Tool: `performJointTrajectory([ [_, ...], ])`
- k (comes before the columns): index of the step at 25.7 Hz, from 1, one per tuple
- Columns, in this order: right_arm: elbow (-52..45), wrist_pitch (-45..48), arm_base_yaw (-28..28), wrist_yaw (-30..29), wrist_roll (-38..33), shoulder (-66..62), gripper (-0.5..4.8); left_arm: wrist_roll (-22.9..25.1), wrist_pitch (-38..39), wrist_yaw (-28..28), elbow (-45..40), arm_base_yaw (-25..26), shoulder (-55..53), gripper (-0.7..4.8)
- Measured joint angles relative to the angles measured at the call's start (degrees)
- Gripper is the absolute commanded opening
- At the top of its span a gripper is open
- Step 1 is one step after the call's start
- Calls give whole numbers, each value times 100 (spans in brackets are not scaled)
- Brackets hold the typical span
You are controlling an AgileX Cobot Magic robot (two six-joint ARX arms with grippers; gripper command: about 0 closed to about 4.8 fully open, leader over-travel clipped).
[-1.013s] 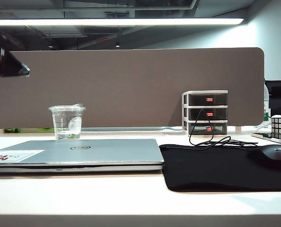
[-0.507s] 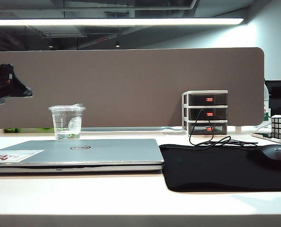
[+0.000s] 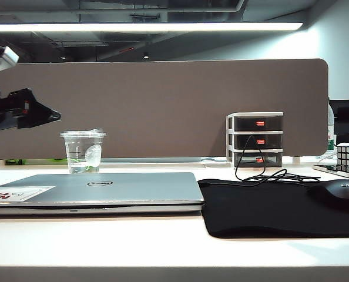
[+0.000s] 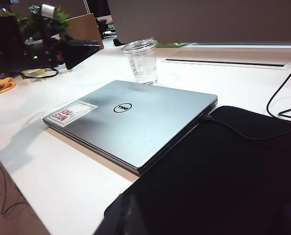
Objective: Pick up the coffee cup and place it on the left side of the laptop.
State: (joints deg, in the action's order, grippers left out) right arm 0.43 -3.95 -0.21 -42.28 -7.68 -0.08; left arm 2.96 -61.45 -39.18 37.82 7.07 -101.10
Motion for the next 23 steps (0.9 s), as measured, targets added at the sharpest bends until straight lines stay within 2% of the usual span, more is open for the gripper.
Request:
performJointTrajectory([
  [7,-2,-2,0,0,0,0,-1,2,612,-369,769,7,-481,479],
  [10,0,0,2,0,0,0,-1,39,1416,-874,1462,13,-949,479],
  [13,0,0,2,-2,0,0,-1,398,1753,-1338,1891,11,-1325,479],
  [18,0,-2,2,-4,0,0,-1,654,1915,-1414,2337,13,-1733,479],
  [23,0,-2,2,-2,0,0,-1,782,2070,-1163,2404,9,-1840,479],
])
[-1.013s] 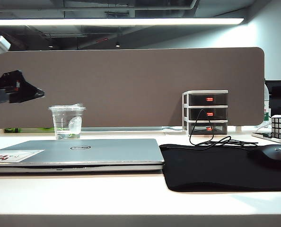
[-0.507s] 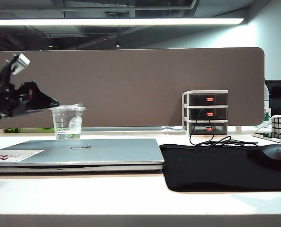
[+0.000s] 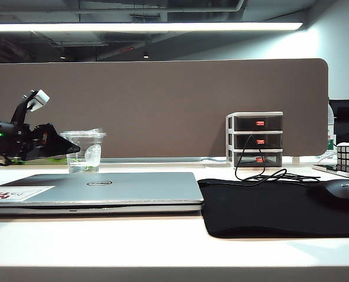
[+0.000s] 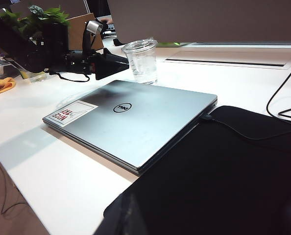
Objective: Pick up the coffee cup and place it on the left side of the laptop.
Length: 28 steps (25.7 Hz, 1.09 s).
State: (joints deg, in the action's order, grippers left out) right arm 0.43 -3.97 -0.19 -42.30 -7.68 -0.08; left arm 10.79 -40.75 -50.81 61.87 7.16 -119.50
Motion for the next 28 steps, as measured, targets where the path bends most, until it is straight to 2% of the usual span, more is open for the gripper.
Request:
performJointTrajectory([
  [6,0,2,0,0,0,0,-1,208,-17,48,35,0,-85,479],
  [17,-2,2,0,0,0,0,-1,210,245,92,306,-9,-332,479],
  [28,0,2,0,0,0,0,-1,210,295,310,774,-247,-595,479],
])
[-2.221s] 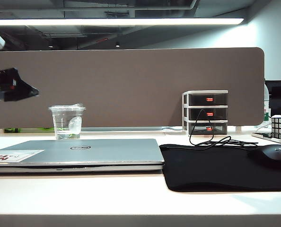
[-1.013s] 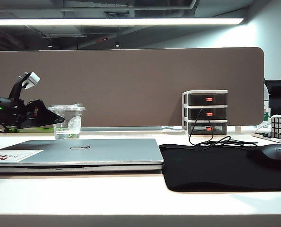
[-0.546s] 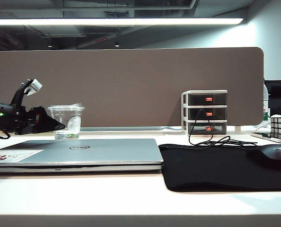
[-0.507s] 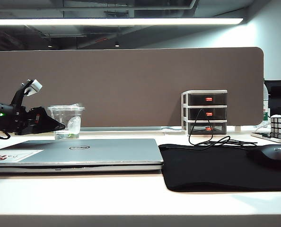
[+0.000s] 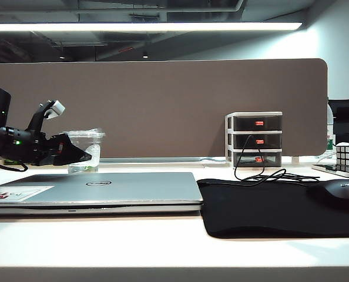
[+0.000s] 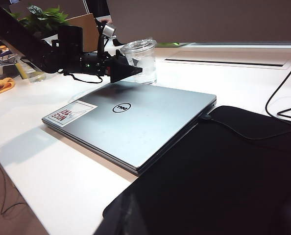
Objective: Pick up the coffee cup and place it on the left side of the laptop.
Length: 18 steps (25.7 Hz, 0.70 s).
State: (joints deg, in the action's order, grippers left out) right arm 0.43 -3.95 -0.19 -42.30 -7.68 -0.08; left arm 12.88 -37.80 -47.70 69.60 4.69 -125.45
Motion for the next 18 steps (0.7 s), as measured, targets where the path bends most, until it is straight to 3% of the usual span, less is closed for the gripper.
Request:
performJointTrajectory([
  [12,0,0,0,0,0,0,-1,-4,4,398,256,-50,-50,479],
  [18,0,0,-2,0,7,0,-1,-245,37,586,442,-157,-280,479],
])
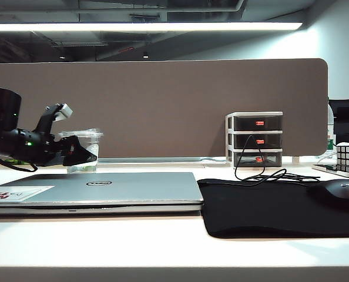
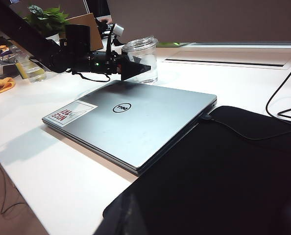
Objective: Pick up the coffee cup and place it on the left side of the laptop.
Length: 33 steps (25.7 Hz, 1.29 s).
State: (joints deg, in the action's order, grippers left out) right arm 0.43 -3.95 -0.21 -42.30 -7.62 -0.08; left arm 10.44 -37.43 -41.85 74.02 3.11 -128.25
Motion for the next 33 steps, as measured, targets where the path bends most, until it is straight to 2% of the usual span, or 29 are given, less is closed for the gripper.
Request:
performJointTrajectory([
  [7,-2,0,0,0,0,0,-1,0,-101,315,4,-133,-17,479],
  [17,0,0,0,2,0,0,-1,0,-177,374,9,-136,-17,479],
  [18,0,0,2,0,0,0,-1,0,-177,374,9,-136,-17,435],
  [19,-2,0,0,0,0,0,-1,0,-177,374,9,-136,-17,426],
  [26,-2,-2,2,2,0,0,-1,-11,-271,374,9,-136,-17,418],
  [29,0,-15,0,0,0,0,-1,-15,-387,372,7,-136,-17,335],
  [33,0,-74,0,0,0,0,-1,-17,-435,374,7,-138,-17,303],
])
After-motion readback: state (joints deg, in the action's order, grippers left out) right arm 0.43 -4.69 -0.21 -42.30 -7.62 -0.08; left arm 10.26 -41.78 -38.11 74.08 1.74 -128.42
